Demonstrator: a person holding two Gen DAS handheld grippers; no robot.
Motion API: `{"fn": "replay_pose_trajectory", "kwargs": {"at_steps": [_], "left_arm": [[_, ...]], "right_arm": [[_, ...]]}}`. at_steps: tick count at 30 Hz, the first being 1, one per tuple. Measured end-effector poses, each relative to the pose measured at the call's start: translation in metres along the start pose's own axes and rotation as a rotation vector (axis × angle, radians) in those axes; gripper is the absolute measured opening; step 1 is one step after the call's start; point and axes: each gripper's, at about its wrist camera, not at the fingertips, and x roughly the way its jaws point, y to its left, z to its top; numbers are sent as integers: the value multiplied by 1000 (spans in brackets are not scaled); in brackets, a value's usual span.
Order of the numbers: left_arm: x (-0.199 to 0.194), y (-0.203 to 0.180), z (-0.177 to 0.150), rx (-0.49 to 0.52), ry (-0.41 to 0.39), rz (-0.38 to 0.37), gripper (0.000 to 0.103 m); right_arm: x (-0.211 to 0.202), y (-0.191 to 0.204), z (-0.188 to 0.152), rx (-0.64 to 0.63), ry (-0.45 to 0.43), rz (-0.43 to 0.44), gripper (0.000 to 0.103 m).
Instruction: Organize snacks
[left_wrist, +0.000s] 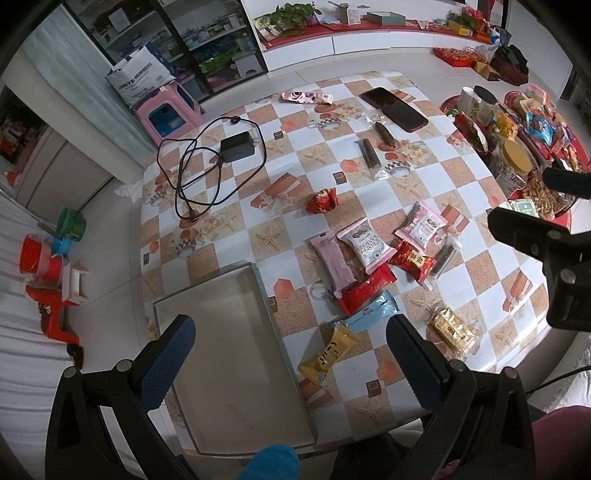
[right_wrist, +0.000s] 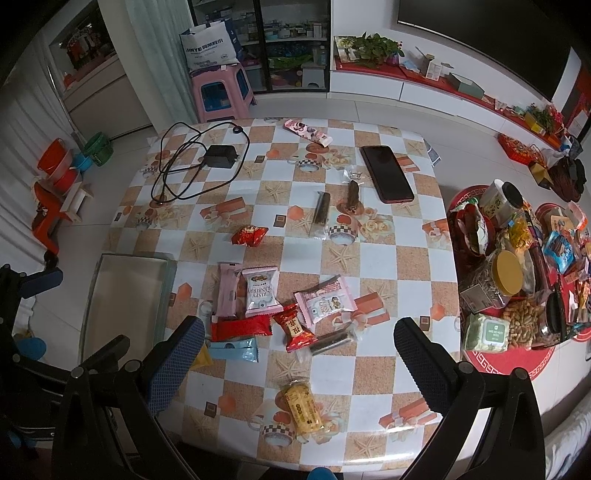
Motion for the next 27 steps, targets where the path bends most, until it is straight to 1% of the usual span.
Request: {"fn": "replay_pose_trajectory", "kwargs": {"at_steps": [1, 10, 17, 22, 24, 26, 27], "left_arm": [[-1, 1, -3, 1, 0, 0, 103], [0, 0, -1, -2, 0, -5, 103], [4, 1, -6, -12, 19, -36, 103], [27, 5, -15, -21, 84, -95, 103], [44, 4, -14, -14, 123, -105, 103], [63, -2, -21, 15, 161, -99, 103], [75, -7, -26, 38, 180, -94, 103]], "right_arm": [[-1, 0, -1, 0, 1, 0, 103], [0, 1, 0, -4, 4, 0, 103], [6, 5, -4, -13, 26, 7, 103], [24, -5, -11, 32, 93, 20, 103], [37, -14, -15, 59, 138, 24, 103], [52, -21, -25, 80, 195, 20, 103], [64, -26, -33, 86, 236, 16, 103]]}}
